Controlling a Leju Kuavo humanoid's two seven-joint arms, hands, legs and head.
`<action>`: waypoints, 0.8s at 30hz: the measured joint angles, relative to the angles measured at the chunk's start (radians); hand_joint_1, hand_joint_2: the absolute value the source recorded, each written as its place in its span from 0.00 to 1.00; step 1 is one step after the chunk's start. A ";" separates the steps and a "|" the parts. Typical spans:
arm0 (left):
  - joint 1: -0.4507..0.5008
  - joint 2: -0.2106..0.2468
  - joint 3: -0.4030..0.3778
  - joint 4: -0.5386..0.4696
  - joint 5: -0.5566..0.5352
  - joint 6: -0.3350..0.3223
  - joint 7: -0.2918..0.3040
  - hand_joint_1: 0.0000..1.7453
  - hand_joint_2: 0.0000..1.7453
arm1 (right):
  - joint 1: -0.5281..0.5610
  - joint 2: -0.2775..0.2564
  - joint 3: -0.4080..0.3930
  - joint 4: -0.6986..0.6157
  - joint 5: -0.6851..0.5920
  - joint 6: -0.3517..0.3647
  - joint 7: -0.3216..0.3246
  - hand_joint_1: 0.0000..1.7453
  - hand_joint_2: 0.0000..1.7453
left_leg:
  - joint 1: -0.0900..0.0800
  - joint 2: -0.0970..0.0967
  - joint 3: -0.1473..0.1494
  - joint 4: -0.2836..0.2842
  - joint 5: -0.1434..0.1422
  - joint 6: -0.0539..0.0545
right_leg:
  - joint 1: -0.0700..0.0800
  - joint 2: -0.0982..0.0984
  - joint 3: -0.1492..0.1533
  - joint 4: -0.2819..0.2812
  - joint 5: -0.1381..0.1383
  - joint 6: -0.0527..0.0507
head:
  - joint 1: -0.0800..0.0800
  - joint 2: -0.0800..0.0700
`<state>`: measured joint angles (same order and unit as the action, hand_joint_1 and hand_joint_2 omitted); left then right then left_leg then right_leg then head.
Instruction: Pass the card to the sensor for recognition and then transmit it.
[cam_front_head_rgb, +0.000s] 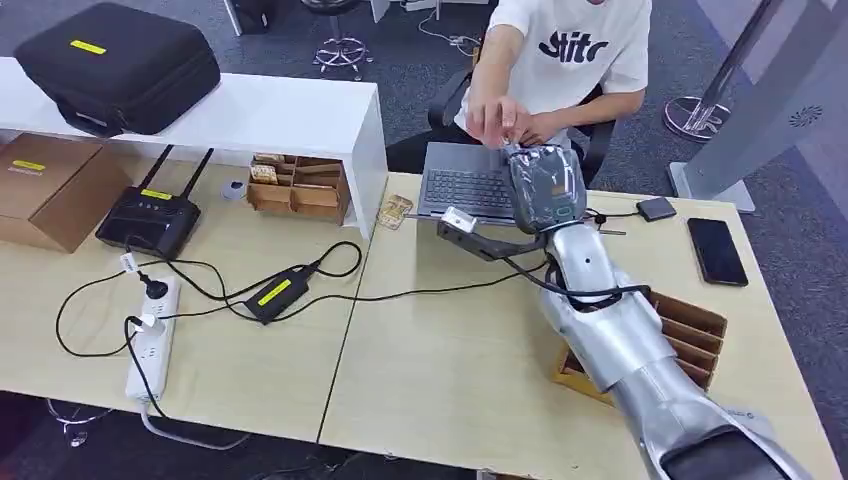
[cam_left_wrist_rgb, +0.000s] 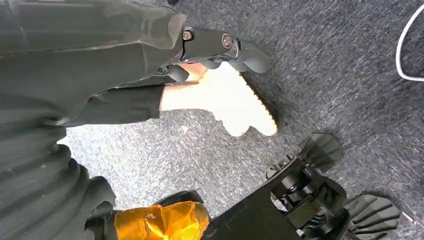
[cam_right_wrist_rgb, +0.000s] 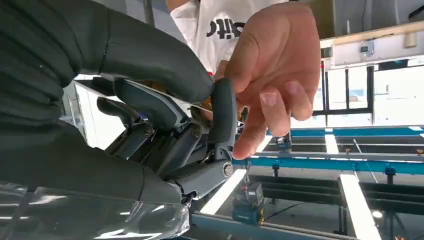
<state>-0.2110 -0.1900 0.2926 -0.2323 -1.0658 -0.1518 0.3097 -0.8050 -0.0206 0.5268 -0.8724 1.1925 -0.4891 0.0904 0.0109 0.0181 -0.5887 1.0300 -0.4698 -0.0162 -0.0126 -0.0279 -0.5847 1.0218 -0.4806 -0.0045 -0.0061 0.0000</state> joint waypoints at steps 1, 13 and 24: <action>0.000 0.000 0.000 0.000 0.000 0.000 0.000 0.00 1.00 | 0.002 0.000 -0.003 -0.002 -0.011 -0.006 -0.008 1.00 1.00 | 0.000 0.000 0.000 0.000 0.000 0.000 | 0.000 0.000 0.000 0.000 0.000 0.000 | 0.000 0.000; 0.012 0.003 0.000 0.000 0.032 0.021 -0.016 0.00 1.00 | 0.066 -0.078 -0.095 -0.220 -0.142 -0.002 -0.072 1.00 1.00 | 0.000 0.000 -0.001 0.000 0.000 0.000 | 0.000 0.000 0.000 -0.001 0.000 0.000 | 0.000 0.000; 0.033 0.016 0.000 0.000 0.054 0.035 -0.029 0.00 1.00 | 0.158 -0.196 -0.200 -0.447 -0.214 -0.002 -0.116 1.00 1.00 | 0.000 0.000 -0.001 0.000 -0.001 0.001 | 0.000 0.000 0.000 -0.001 0.000 0.000 | 0.000 0.000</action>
<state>-0.1782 -0.1740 0.2930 -0.2323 -1.0117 -0.1164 0.2804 -0.6473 -0.2166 0.3270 -1.3191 0.9781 -0.4910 -0.0255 0.0108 0.0181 -0.5896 1.0304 -0.4704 -0.0154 -0.0127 -0.0280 -0.5852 1.0208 -0.4806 -0.0044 -0.0061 0.0000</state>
